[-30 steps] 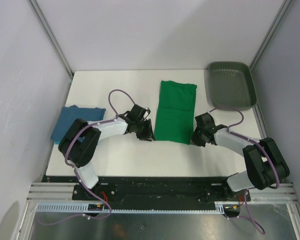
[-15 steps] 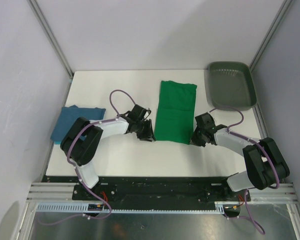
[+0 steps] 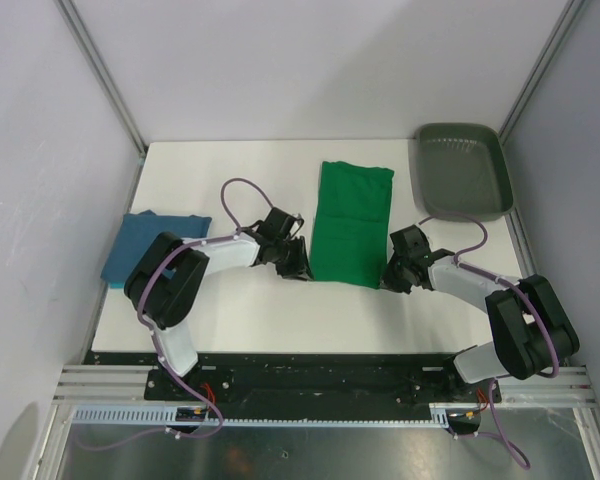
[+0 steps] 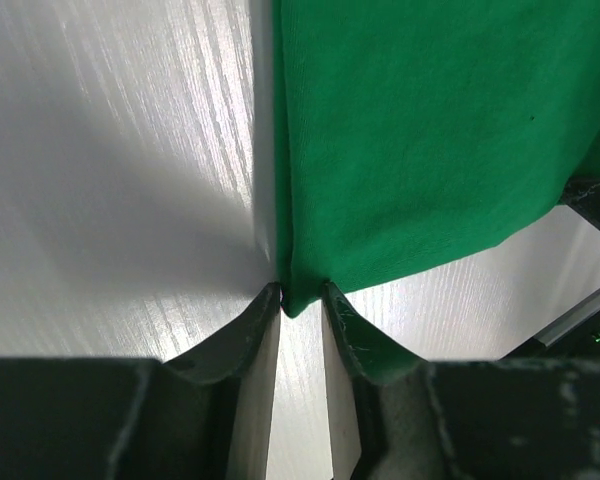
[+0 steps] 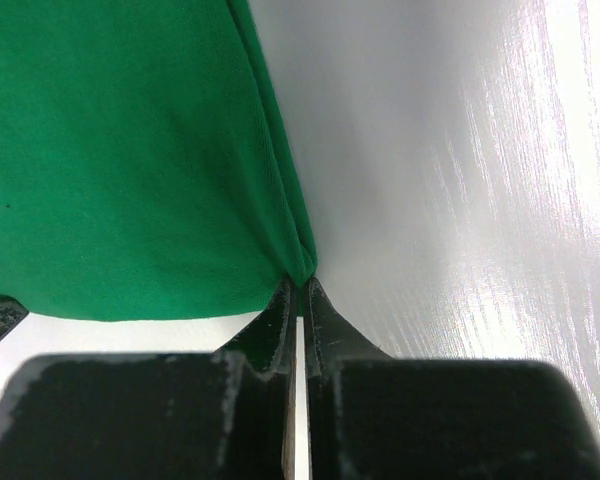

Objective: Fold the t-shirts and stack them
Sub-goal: Grab one side of the 2/3 rectangular tshirt with both arms

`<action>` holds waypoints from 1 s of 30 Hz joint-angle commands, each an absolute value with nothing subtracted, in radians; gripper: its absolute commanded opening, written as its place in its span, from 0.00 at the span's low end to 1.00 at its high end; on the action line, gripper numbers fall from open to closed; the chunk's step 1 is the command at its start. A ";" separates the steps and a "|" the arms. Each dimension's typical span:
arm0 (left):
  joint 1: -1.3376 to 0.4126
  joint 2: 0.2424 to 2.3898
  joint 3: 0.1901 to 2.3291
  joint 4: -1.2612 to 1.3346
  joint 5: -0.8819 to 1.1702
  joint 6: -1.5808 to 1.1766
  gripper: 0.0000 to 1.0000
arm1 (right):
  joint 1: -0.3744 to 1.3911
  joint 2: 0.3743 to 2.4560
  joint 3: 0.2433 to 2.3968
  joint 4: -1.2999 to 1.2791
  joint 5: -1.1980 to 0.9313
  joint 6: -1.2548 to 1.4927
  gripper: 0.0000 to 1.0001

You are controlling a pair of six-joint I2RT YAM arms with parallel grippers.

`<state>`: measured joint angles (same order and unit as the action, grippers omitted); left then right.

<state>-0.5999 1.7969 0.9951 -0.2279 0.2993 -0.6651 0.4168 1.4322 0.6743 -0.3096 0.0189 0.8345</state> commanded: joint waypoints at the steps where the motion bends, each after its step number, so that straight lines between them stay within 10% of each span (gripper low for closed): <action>1: -0.604 1.824 1.015 -0.220 0.263 -0.674 0.28 | 0.422 1.441 0.666 -0.368 0.055 0.822 0.00; 13: -0.610 1.794 0.995 -0.221 0.276 -0.668 0.01 | 0.423 1.425 0.666 -0.369 0.034 0.806 0.00; 30: -0.701 1.152 0.544 -0.237 0.265 -0.804 0.00 | 0.712 0.944 0.531 -0.699 0.053 0.956 0.00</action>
<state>-0.6628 1.3209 0.6426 -0.2123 0.2924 -0.7284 0.6277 1.0573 0.5480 -0.5365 -0.0113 0.8635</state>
